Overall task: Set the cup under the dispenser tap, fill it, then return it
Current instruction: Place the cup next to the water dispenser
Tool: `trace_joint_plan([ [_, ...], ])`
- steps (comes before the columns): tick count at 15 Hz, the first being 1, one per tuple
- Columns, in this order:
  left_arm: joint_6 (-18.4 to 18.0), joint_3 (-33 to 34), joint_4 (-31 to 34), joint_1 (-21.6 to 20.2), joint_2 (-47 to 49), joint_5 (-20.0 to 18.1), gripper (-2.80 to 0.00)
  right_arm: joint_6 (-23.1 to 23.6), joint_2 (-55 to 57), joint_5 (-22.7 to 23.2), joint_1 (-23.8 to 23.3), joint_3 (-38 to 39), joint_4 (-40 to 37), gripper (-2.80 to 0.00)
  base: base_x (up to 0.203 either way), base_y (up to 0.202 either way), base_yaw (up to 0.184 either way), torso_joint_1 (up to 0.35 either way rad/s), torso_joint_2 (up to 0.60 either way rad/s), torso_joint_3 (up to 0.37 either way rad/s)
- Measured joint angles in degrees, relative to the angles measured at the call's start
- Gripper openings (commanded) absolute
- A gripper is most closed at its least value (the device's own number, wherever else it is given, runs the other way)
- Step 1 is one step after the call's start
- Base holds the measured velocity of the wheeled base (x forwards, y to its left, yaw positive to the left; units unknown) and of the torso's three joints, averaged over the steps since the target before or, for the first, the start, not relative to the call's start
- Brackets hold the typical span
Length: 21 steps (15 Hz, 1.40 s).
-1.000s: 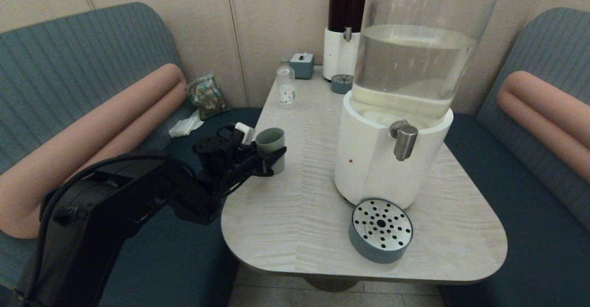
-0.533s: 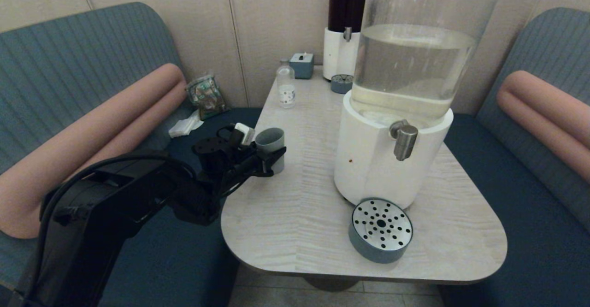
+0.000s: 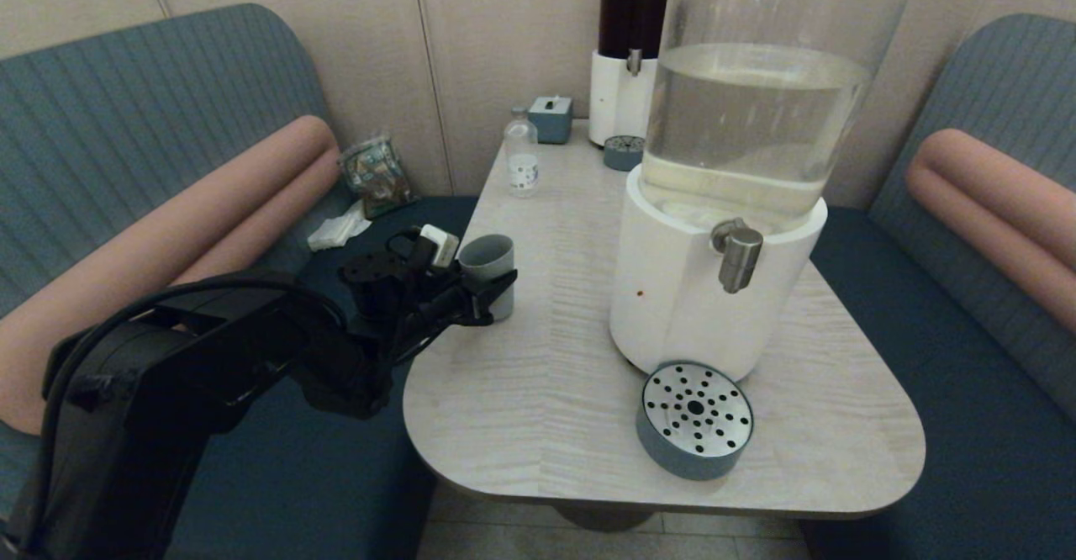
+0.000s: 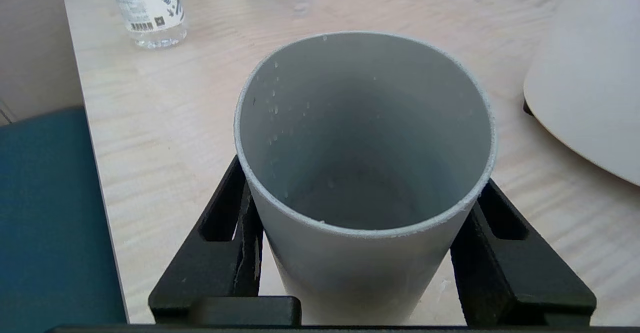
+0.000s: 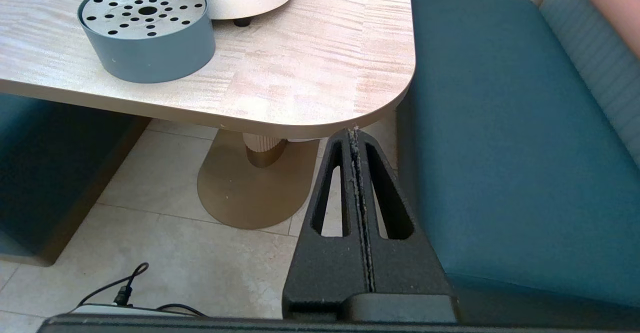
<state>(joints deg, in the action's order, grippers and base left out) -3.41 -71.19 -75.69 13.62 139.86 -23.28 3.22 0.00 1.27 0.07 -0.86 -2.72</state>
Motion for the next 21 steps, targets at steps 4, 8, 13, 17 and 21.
trace_joint_plan([
  [4, -0.2, 0.1, -0.3, 0.0, 0.0, -0.1, 0.0, 0.0, 0.0, 0.0, 0.0, 0.0, 0.0, -2.8, 0.0, 0.0, 0.0, 0.0, 0.0, 0.0],
  [8, -0.1, 0.1, -0.4, 0.0, 0.0, -0.1, 0.0, 0.0, 0.0, 0.0, 0.0, 0.0, 0.0, -2.8, 0.0, 0.0, 0.0, 0.0, 0.0, 0.0],
  [13, 0.0, 5.5, -0.4, 0.0, -3.1, 0.0, 0.0, 0.0, 0.0, 0.0, 0.0, 0.0, 0.0, -2.8, 0.0, 0.0, 0.0, 0.0, 0.0, 0.0],
  [17, -0.4, 16.8, -0.9, -0.1, -10.6, 1.1, -0.58, 0.0, 0.0, 0.0, 0.0, 0.0, 0.0, -2.8, 0.0, 0.0, 0.0, 0.0, 0.0, 0.0],
  [21, -0.5, 26.5, -7.3, -0.2, -18.4, 2.1, -2.8, 0.0, 0.0, 0.0, 0.0, 0.0, 0.0, -2.8, 0.0, 0.0, 0.0, 0.0, 0.0, 0.0],
])
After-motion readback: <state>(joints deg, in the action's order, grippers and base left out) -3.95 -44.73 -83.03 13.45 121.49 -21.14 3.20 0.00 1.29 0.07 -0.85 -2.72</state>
